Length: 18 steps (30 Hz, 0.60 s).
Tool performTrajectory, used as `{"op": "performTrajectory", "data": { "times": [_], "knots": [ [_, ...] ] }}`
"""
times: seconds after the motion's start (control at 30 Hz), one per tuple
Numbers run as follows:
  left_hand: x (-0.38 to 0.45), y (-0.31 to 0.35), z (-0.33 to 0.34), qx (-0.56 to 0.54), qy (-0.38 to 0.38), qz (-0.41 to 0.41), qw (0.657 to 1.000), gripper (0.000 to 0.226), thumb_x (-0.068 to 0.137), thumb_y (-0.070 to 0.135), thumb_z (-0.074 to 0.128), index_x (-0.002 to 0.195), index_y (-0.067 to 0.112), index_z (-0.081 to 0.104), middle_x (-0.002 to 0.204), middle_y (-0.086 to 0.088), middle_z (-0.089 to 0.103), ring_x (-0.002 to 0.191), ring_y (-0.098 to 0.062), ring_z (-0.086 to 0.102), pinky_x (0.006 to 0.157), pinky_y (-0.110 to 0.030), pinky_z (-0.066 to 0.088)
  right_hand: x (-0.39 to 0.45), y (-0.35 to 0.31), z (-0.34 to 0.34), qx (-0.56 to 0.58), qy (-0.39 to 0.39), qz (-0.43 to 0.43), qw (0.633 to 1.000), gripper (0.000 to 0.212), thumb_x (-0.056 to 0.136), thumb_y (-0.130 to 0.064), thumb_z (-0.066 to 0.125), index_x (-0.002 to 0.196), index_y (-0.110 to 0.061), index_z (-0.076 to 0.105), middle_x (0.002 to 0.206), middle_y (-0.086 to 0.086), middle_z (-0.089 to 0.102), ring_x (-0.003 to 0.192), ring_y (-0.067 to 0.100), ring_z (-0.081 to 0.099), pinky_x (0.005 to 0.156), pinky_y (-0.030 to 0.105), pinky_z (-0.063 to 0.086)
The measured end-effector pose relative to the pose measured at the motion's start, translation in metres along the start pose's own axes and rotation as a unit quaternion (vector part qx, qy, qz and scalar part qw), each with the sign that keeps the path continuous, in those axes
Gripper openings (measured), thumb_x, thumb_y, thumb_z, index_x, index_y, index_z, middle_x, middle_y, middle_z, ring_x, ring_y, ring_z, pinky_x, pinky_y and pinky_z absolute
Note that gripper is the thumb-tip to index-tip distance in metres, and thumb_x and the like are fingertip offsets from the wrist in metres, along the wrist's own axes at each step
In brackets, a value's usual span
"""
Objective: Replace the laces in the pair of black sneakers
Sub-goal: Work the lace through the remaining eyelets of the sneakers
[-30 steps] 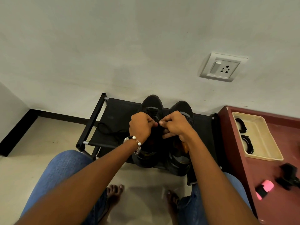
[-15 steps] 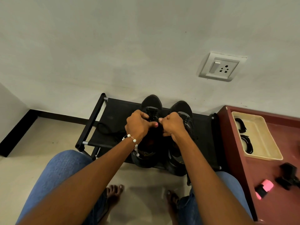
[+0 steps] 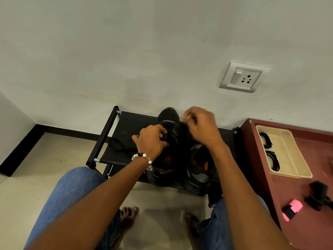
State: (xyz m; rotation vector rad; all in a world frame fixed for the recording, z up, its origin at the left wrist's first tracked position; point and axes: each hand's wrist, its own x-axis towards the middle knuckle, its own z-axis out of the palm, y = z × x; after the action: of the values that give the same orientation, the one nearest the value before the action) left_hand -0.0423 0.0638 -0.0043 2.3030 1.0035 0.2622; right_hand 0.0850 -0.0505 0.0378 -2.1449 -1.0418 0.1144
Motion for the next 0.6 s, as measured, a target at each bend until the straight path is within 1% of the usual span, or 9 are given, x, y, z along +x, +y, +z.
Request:
{"op": "performTrajectory", "data": {
  "times": [0.07, 0.1, 0.13, 0.23, 0.3, 0.37, 0.47, 0.53, 0.6],
  "knots": [
    [0.000, -0.001, 0.000, 0.021, 0.014, -0.005, 1.000, 0.040, 0.071, 0.032, 0.082, 0.108, 0.035, 0.065, 0.098, 0.011, 0.060, 0.112, -0.019, 0.050, 0.095, -0.047, 0.035, 0.000, 0.006, 0.007, -0.235, -0.174, -0.040, 0.956, 0.030, 0.090, -0.035, 0.065, 0.111, -0.014, 0.069, 0.100, 0.003, 0.057, 0.099, 0.019, 0.051, 0.085, 0.032, 0.043],
    [0.000, -0.001, 0.001, 0.027, 0.017, -0.008, 0.999, 0.043, 0.071, 0.034, 0.082, 0.110, 0.035, 0.064, 0.103, 0.010, 0.060, 0.116, -0.021, 0.047, 0.096, -0.047, 0.034, -0.001, 0.006, 0.010, -0.287, -0.216, -0.021, 0.933, 0.032, 0.091, -0.038, 0.064, 0.112, -0.014, 0.070, 0.104, 0.008, 0.057, 0.103, 0.023, 0.050, 0.085, 0.034, 0.042],
    [-0.001, -0.002, 0.002, 0.032, 0.020, -0.010, 0.999, 0.045, 0.070, 0.037, 0.082, 0.112, 0.035, 0.063, 0.108, 0.008, 0.059, 0.119, -0.022, 0.045, 0.096, -0.046, 0.033, -0.003, 0.004, 0.011, -0.286, -0.225, 0.003, 0.931, 0.030, 0.092, -0.037, 0.063, 0.108, -0.014, 0.072, 0.105, 0.010, 0.058, 0.102, 0.025, 0.052, 0.083, 0.034, 0.043],
    [-0.005, -0.003, 0.003, 0.050, 0.028, -0.017, 0.998, 0.055, 0.069, 0.043, 0.081, 0.119, 0.034, 0.059, 0.122, 0.003, 0.053, 0.124, -0.025, 0.040, 0.098, -0.045, 0.031, -0.011, 0.000, 0.007, -0.105, -0.170, 0.076, 0.977, 0.024, 0.094, -0.027, 0.062, 0.088, -0.009, 0.075, 0.092, 0.009, 0.068, 0.087, 0.021, 0.061, 0.076, 0.028, 0.044],
    [-0.008, -0.004, 0.003, 0.055, 0.024, -0.029, 0.998, 0.061, 0.070, 0.045, 0.080, 0.124, 0.033, 0.055, 0.129, -0.001, 0.048, 0.126, -0.027, 0.036, 0.100, -0.046, 0.030, -0.016, -0.006, 0.006, 0.092, -0.121, 0.157, 0.976, 0.026, 0.098, -0.024, 0.057, 0.080, -0.012, 0.072, 0.097, 0.002, 0.072, 0.092, 0.014, 0.064, 0.082, 0.026, 0.047],
    [-0.013, -0.005, 0.004, 0.044, 0.013, -0.063, 0.997, 0.069, 0.070, 0.045, 0.081, 0.130, 0.031, 0.049, 0.134, -0.005, 0.043, 0.130, -0.031, 0.033, 0.103, -0.048, 0.030, -0.018, -0.015, 0.008, 0.313, -0.070, 0.220, 0.921, 0.029, 0.102, -0.024, 0.049, 0.082, -0.013, 0.067, 0.105, -0.001, 0.073, 0.098, 0.011, 0.066, 0.078, 0.025, 0.045],
    [-0.020, -0.004, 0.006, -0.011, 0.001, -0.142, 0.990, 0.083, 0.068, 0.044, 0.083, 0.136, 0.027, 0.041, 0.141, -0.010, 0.035, 0.133, -0.036, 0.029, 0.106, -0.052, 0.028, -0.016, -0.023, 0.006, 0.535, -0.008, 0.268, 0.801, 0.026, 0.104, -0.027, 0.044, 0.086, -0.014, 0.058, 0.101, 0.012, 0.074, 0.092, 0.023, 0.071, 0.073, 0.030, 0.047],
    [-0.024, -0.002, 0.007, -0.044, -0.004, -0.181, 0.982, 0.089, 0.067, 0.044, 0.084, 0.139, 0.024, 0.036, 0.143, -0.012, 0.033, 0.134, -0.037, 0.029, 0.106, -0.053, 0.029, -0.016, -0.028, 0.003, 0.556, 0.026, 0.300, 0.774, 0.024, 0.101, -0.032, 0.049, 0.086, -0.016, 0.059, 0.084, 0.008, 0.072, 0.072, 0.021, 0.068, 0.060, 0.027, 0.048],
    [-0.025, 0.000, 0.010, -0.071, -0.009, -0.188, 0.980, 0.090, 0.067, 0.043, 0.084, 0.140, 0.021, 0.035, 0.142, -0.012, 0.036, 0.134, -0.036, 0.032, 0.106, -0.054, 0.029, -0.014, -0.037, -0.002, 0.551, 0.068, 0.301, 0.776, 0.025, 0.099, -0.035, 0.054, 0.082, -0.017, 0.062, 0.069, -0.001, 0.062, 0.058, 0.012, 0.054, 0.051, 0.023, 0.037]
  ]
}}
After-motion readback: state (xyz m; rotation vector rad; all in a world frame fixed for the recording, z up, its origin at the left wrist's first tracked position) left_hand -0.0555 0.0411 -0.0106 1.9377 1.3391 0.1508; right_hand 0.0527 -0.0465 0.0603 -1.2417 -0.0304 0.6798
